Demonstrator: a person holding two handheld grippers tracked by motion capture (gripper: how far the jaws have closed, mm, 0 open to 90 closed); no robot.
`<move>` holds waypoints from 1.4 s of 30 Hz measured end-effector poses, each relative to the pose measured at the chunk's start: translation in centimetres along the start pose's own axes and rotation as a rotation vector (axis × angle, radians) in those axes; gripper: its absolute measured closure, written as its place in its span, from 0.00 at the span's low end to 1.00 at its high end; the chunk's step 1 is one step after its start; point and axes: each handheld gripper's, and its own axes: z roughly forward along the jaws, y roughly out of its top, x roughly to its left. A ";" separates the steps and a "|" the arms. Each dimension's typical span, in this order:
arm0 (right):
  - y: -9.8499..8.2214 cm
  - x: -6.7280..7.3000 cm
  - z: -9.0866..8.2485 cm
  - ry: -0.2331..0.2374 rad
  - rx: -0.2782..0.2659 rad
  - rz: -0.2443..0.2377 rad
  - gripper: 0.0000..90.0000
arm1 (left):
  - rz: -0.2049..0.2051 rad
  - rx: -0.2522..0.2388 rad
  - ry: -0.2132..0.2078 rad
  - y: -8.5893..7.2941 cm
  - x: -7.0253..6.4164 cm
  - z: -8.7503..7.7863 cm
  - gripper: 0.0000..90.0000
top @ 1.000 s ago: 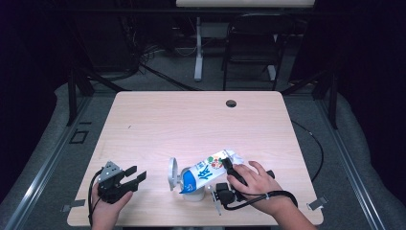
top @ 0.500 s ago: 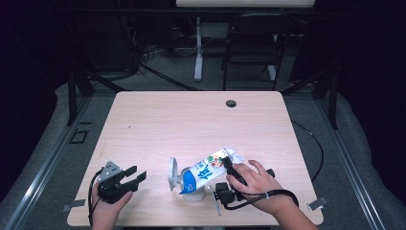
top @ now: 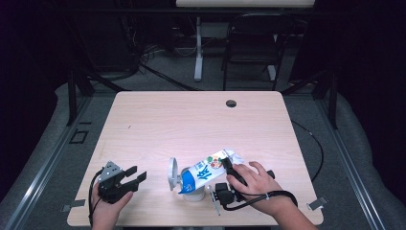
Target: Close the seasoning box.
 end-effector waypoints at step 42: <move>-0.1 0.6 -0.6 0.050 -0.100 0.316 0.97 | 0.001 0.000 0.001 0.0 0.0 0.0 0.57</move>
